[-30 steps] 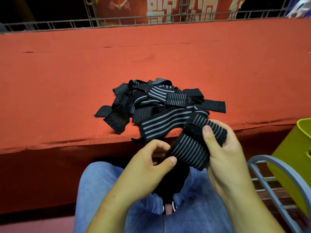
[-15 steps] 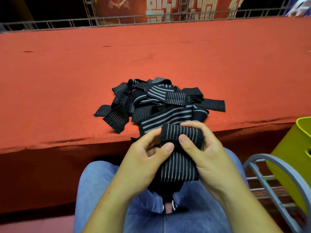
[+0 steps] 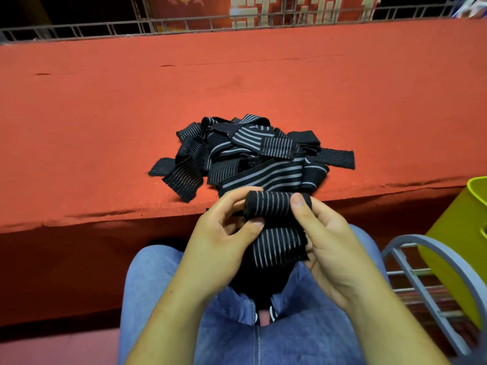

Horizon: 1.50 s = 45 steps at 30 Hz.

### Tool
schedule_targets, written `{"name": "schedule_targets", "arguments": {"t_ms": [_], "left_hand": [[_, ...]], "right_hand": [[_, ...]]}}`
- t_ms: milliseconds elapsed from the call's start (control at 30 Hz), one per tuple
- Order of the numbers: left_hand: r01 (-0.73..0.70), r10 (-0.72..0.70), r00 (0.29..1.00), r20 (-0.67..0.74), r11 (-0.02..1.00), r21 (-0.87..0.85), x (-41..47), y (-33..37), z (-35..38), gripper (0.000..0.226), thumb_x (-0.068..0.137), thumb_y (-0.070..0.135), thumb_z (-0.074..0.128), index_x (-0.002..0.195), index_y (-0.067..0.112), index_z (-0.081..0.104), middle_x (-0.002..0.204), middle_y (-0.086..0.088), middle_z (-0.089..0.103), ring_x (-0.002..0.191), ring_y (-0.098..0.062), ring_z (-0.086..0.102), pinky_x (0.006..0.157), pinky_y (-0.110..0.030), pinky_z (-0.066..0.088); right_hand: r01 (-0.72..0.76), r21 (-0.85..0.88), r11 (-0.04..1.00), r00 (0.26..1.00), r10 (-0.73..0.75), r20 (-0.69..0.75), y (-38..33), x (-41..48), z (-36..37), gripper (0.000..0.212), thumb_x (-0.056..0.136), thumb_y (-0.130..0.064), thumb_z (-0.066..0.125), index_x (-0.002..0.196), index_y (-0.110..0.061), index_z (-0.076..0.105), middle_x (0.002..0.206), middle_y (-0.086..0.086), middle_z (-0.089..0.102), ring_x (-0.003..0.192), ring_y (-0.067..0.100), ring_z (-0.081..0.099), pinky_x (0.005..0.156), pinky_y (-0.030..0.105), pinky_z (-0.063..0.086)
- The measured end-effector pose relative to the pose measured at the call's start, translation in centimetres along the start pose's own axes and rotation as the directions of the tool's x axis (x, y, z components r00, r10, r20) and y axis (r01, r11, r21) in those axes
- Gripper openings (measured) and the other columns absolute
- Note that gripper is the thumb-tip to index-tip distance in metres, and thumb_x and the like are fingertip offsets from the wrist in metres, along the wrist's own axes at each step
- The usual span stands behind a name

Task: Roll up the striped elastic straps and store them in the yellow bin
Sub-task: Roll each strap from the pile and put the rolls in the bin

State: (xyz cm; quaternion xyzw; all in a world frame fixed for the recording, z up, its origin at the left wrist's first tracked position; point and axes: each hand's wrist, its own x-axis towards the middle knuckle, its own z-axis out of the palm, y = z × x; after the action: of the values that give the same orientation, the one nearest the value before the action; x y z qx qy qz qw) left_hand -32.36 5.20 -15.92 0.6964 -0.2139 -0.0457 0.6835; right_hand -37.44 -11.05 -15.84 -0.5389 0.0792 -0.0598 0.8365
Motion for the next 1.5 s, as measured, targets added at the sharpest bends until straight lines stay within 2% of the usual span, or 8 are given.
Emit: {"name": "schedule_targets", "arguments": {"t_ms": [267,400,567,667,800,967,1167,1500], "left_hand": [[0.077,-0.077,0.996,0.037,0.997,-0.002,-0.4,0.5,-0.1,0.051,0.092,-0.009,0.065,0.126,0.029,0.068,0.12,0.007,0.074,0.113,-0.011,0.07,0.098,-0.027,0.055],[0.148,-0.144,0.988,0.06,0.986,-0.08,-0.6,1.0,0.2,0.034,0.098,0.015,0.064,0.13,0.029,0.066,0.111,0.02,0.074,0.103,0.007,0.068,0.082,-0.012,0.052],[0.168,-0.166,0.986,0.032,0.981,-0.099,-0.2,0.5,0.2,0.034,0.093,0.046,0.069,0.126,0.036,0.069,0.114,0.015,0.074,0.11,-0.006,0.066,0.095,-0.038,0.051],[0.18,-0.18,0.984,0.013,0.975,-0.129,-0.1,0.2,0.3,0.029,0.094,0.035,0.072,0.123,0.035,0.071,0.106,0.012,0.075,0.103,-0.008,0.067,0.092,-0.036,0.052],[0.138,-0.141,0.99,-0.013,0.981,-0.138,-0.1,-0.1,0.3,0.03,0.097,0.01,0.065,0.123,0.025,0.071,0.079,0.02,0.071,0.068,0.006,0.063,0.064,-0.007,0.046],[0.109,-0.117,0.992,-0.047,0.985,-0.137,-0.2,0.0,0.4,0.034,0.097,-0.002,0.062,0.126,0.015,0.067,0.064,0.021,0.064,0.051,0.006,0.056,0.052,-0.003,0.041],[0.103,-0.114,0.991,-0.063,0.981,-0.166,-0.4,0.4,0.3,0.042,0.094,-0.007,0.064,0.126,0.02,0.068,0.11,0.004,0.077,0.085,-0.001,0.07,0.067,-0.011,0.05],[0.137,-0.135,0.991,0.019,0.977,-0.161,-0.2,0.1,0.1,0.049,0.087,0.013,0.074,0.133,0.028,0.064,0.128,-0.002,0.073,0.121,-0.018,0.068,0.106,-0.035,0.052]], "right_hand": [[0.01,0.026,1.0,1.0,-0.009,-0.013,0.0,0.1,-0.2,0.049,0.082,-0.033,0.07,0.121,-0.003,0.071,0.105,0.015,0.078,0.093,0.021,0.074,0.078,0.029,0.062],[0.004,0.026,1.0,0.999,-0.003,-0.046,-0.1,0.1,-0.2,0.036,0.091,-0.02,0.068,0.126,-0.008,0.07,0.113,0.016,0.079,0.1,0.023,0.075,0.084,0.033,0.061],[-0.012,0.021,1.0,0.997,0.014,-0.075,-0.1,-0.1,-0.2,0.033,0.097,-0.002,0.064,0.125,-0.016,0.072,0.105,0.011,0.078,0.096,0.02,0.072,0.09,0.036,0.058],[-0.016,0.015,1.0,0.998,0.017,-0.064,-0.1,-0.1,-0.2,0.037,0.097,0.002,0.062,0.127,-0.018,0.072,0.106,0.01,0.078,0.097,0.019,0.073,0.088,0.034,0.06],[-0.02,0.018,1.0,0.999,0.02,-0.041,-0.1,-0.1,-0.3,0.041,0.098,0.007,0.059,0.13,-0.016,0.069,0.104,0.003,0.08,0.097,0.013,0.076,0.079,0.024,0.062],[-0.016,0.016,1.0,1.0,0.016,-0.009,0.0,0.0,-0.1,0.043,0.097,0.002,0.062,0.134,-0.019,0.067,0.11,0.006,0.081,0.101,0.014,0.077,0.082,0.024,0.063],[0.009,-0.004,1.0,0.999,-0.009,0.034,0.1,0.0,-0.1,0.044,0.091,-0.022,0.068,0.135,-0.014,0.066,0.117,0.011,0.08,0.104,0.02,0.077,0.076,0.026,0.062],[0.11,-0.048,0.993,0.994,-0.109,0.019,0.3,0.0,-0.3,0.043,0.089,-0.017,0.069,0.132,-0.018,0.065,0.115,0.013,0.079,0.104,0.023,0.076,0.085,0.033,0.063]]}}
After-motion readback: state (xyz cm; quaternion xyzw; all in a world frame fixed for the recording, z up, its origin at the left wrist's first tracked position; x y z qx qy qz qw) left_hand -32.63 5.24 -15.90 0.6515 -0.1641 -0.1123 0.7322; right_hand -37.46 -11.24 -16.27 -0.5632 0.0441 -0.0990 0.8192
